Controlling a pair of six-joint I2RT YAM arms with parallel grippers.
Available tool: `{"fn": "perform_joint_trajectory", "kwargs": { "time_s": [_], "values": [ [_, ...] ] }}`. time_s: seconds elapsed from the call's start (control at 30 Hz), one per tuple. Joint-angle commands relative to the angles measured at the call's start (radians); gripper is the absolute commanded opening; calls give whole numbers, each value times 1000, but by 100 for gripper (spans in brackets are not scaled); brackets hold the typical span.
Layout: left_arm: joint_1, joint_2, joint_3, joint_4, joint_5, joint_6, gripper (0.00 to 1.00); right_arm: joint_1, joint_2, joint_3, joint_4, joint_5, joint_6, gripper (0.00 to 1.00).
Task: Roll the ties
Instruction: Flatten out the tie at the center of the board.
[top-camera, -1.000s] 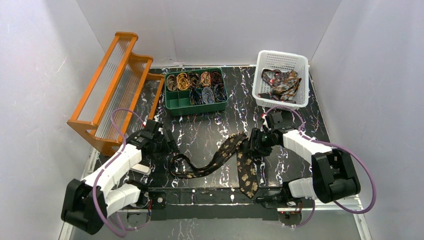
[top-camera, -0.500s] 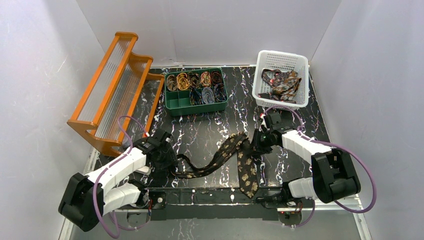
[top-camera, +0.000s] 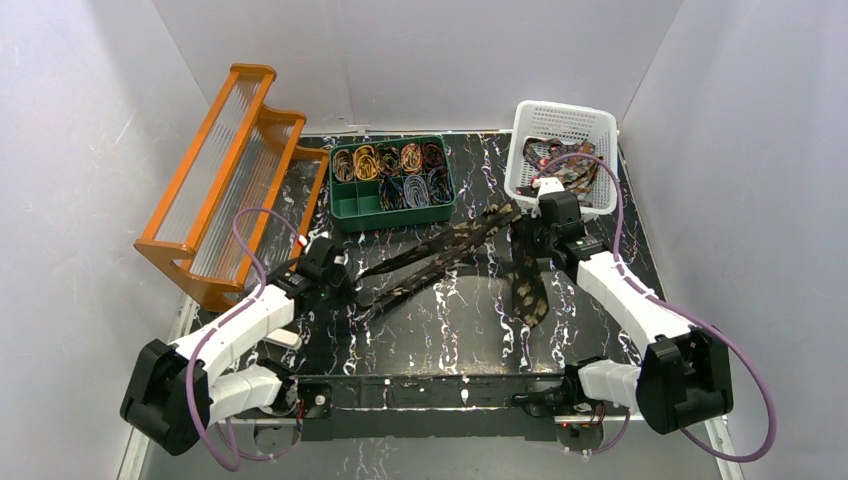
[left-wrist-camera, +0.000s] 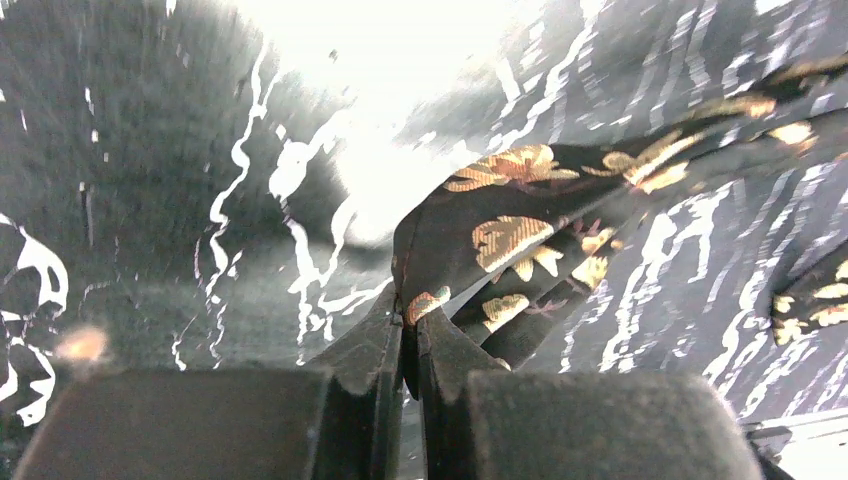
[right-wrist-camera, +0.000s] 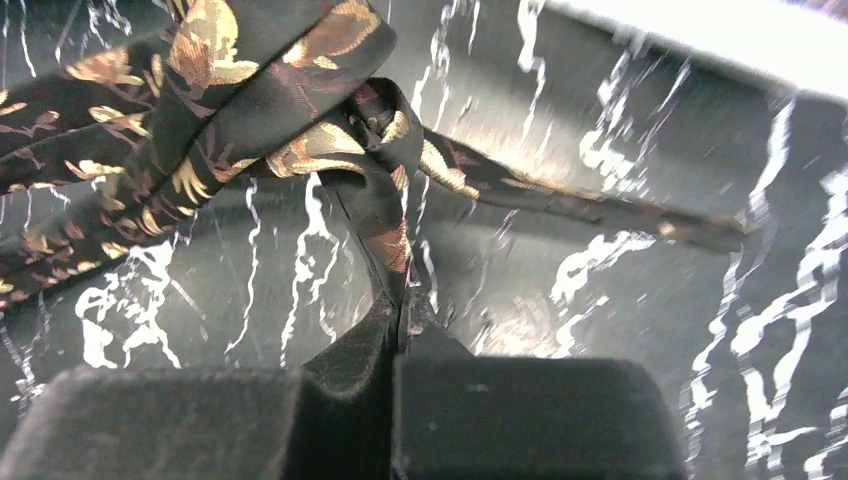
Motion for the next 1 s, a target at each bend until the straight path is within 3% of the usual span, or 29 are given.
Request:
{"fn": "perform_joint_trajectory", "kwargs": {
  "time_s": [0.0,0.1,0.23,0.43,0.67,0.77,0.87,0.97],
  "values": [
    [-3,3,107,-2,-96,44,0,13,-61,45,138,64,-292,1],
    [-3,10,121,-56,-159,34,0,69,-103,-5,152,59,-445,1],
    [3,-19,88,-97,-211,7,0,262,-134,-83,129,262,-596,1],
    [17,-66,43,-139,-245,-29,0,481,-84,-145,268,591,-841,1],
    [40,-110,72,-242,-309,-27,0,495,-74,-192,542,728,-1150,1],
    [45,-116,73,-255,-313,-32,0,498,-86,-188,584,760,-1217,1],
    [50,-123,72,-251,-310,-27,0,500,-110,-182,554,727,-1214,1],
    [52,-116,67,-237,-286,-15,0,542,-103,-110,235,523,-936,23]
  ]
}}
